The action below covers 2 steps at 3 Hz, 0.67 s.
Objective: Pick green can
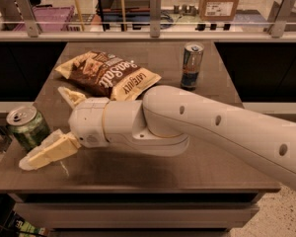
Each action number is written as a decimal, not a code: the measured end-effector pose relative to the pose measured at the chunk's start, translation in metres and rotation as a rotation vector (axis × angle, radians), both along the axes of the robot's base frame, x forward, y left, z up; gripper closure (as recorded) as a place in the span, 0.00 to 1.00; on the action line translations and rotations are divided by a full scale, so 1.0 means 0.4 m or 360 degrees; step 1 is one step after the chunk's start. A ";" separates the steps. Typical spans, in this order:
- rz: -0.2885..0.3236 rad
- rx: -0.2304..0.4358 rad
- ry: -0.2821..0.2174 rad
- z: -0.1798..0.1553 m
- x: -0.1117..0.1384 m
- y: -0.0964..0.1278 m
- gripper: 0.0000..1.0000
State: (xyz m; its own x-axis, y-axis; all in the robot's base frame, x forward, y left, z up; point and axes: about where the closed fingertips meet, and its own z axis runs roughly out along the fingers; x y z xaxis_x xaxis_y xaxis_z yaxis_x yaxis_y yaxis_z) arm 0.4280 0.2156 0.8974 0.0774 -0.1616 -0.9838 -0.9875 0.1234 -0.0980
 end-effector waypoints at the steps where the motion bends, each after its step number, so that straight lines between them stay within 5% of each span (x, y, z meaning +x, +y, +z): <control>1: 0.0058 0.0033 0.0012 -0.005 0.008 0.024 0.00; 2: 0.0102 0.0076 0.0025 -0.016 0.017 0.049 0.00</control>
Offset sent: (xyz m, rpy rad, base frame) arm 0.0154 0.0293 -0.0162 0.0858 0.0335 0.0929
